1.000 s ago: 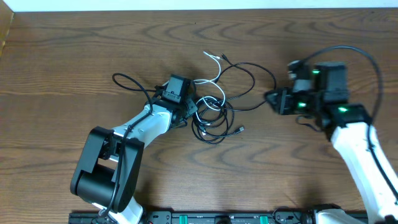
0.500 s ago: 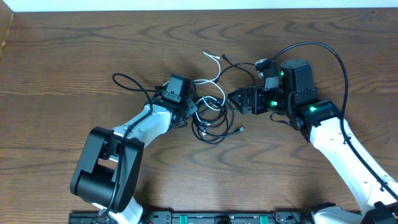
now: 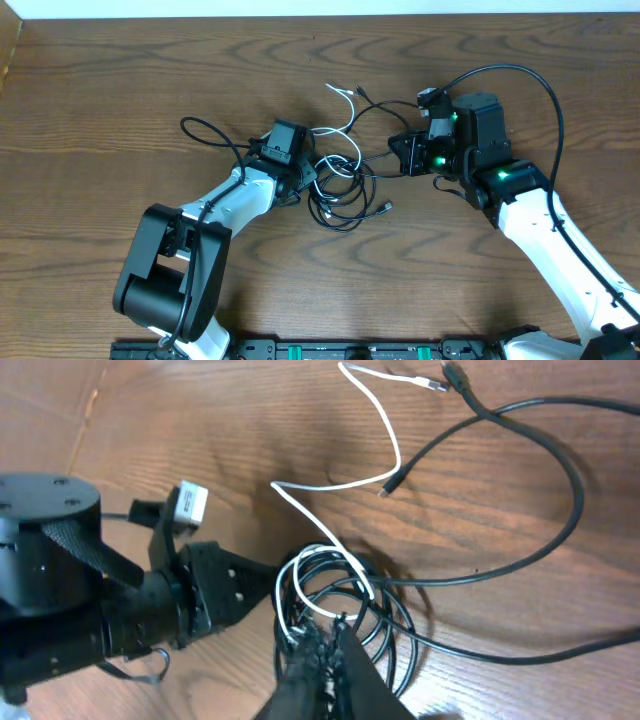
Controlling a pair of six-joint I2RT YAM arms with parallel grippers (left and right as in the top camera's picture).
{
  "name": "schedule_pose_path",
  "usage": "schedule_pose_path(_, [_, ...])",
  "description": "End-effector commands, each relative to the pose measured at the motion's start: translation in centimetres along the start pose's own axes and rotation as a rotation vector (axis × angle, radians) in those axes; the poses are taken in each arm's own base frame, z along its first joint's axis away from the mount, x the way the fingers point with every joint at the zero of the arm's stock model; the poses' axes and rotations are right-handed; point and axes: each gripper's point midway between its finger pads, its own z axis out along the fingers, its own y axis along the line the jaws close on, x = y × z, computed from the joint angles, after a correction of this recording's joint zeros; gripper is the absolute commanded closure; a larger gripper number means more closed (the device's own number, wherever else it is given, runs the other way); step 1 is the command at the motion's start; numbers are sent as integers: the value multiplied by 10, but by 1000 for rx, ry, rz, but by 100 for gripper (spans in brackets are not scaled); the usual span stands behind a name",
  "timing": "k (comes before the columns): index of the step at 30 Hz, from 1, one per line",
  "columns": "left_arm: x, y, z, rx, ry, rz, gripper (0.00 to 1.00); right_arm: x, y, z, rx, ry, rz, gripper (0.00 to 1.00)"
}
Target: Untangle cables
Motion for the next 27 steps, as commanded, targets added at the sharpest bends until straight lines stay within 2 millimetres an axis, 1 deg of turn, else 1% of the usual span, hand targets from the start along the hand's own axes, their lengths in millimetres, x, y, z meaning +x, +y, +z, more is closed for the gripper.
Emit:
schedule_pose_path(1, [7, 12, 6, -33, 28, -1, 92, 12, 1, 7, 11, 38, -37, 99])
schedule_pose_path(9, [14, 19, 7, -51, 48, 18, 92, 38, 7, 29, 57, 111, -92, 99])
schedule_pose_path(15, [17, 23, 7, -67, 61, 18, 92, 46, -7, 42, 212, 99, -144, 99])
schedule_pose_path(19, [17, 23, 7, -67, 61, 25, 92, 54, -7, 49, 223, 124, -157, 99])
schedule_pose_path(22, [17, 23, 7, -66, 62, 55, 92, 56, -4, 52, 215, 126, -182, 99])
schedule_pose_path(27, [17, 23, 7, -66, 62, 55, 92, 49, 9, 59, 177, 90, -263, 99])
